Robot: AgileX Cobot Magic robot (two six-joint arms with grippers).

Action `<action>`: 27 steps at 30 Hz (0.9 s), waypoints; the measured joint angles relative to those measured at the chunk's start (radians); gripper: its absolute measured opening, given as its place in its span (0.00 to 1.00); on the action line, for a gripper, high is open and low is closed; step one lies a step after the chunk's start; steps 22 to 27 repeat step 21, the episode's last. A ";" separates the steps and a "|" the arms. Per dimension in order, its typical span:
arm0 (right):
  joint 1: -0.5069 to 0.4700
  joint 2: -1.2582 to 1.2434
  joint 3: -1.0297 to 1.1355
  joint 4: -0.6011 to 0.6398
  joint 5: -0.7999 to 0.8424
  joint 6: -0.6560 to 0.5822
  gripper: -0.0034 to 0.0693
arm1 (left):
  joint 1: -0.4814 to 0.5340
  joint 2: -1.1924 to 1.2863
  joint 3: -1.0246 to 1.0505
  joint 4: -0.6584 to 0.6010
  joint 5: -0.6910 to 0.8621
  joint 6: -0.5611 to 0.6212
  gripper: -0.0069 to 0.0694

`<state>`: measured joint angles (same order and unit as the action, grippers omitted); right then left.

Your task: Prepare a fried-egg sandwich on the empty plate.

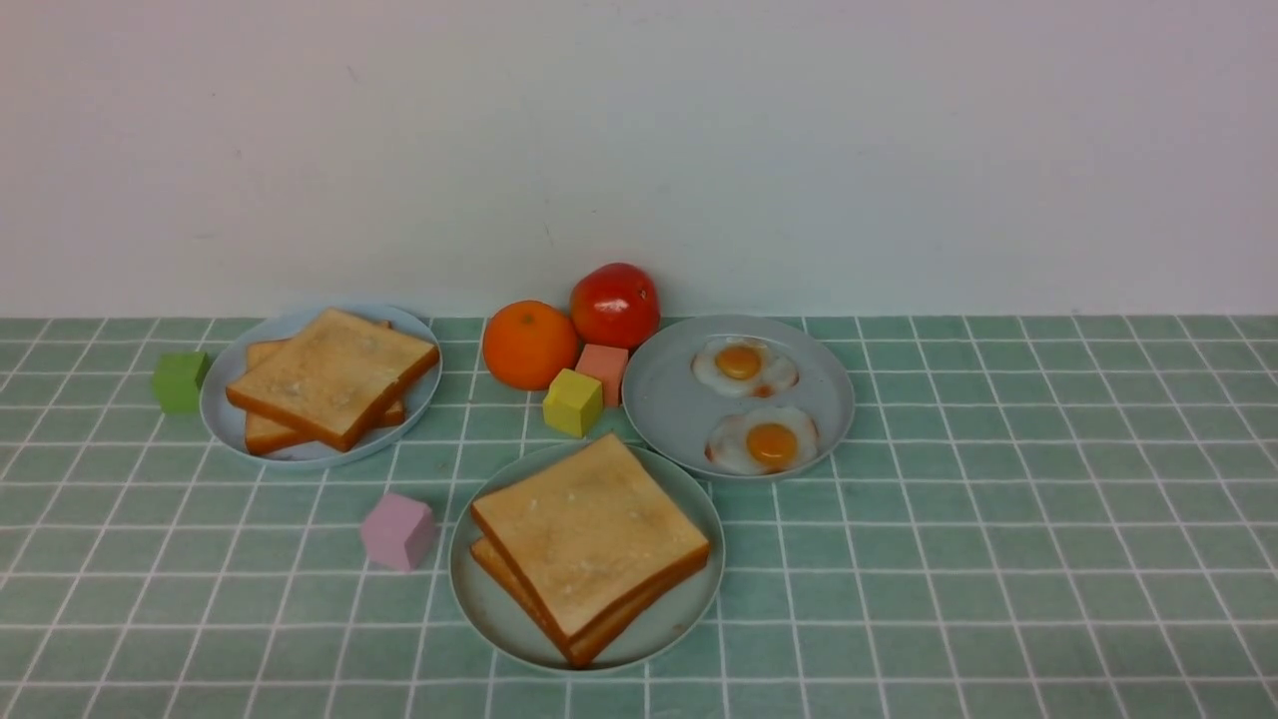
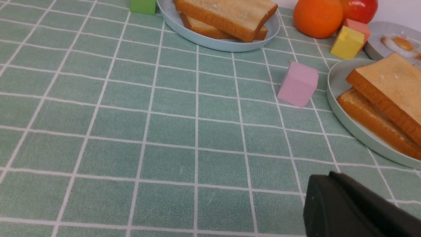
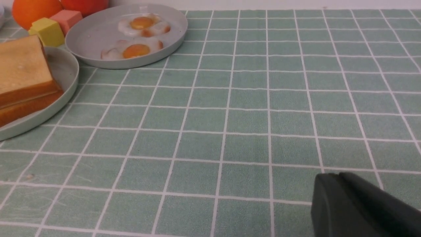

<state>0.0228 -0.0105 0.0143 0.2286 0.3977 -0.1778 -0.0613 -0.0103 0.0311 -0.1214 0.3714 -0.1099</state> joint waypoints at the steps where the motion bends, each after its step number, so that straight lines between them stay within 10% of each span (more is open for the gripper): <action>1: 0.000 0.000 0.000 0.000 0.000 0.000 0.10 | 0.000 0.000 0.000 0.000 0.000 0.000 0.07; 27: 0.000 0.000 0.000 0.000 0.000 0.000 0.13 | 0.000 0.000 0.000 0.002 -0.001 -0.001 0.07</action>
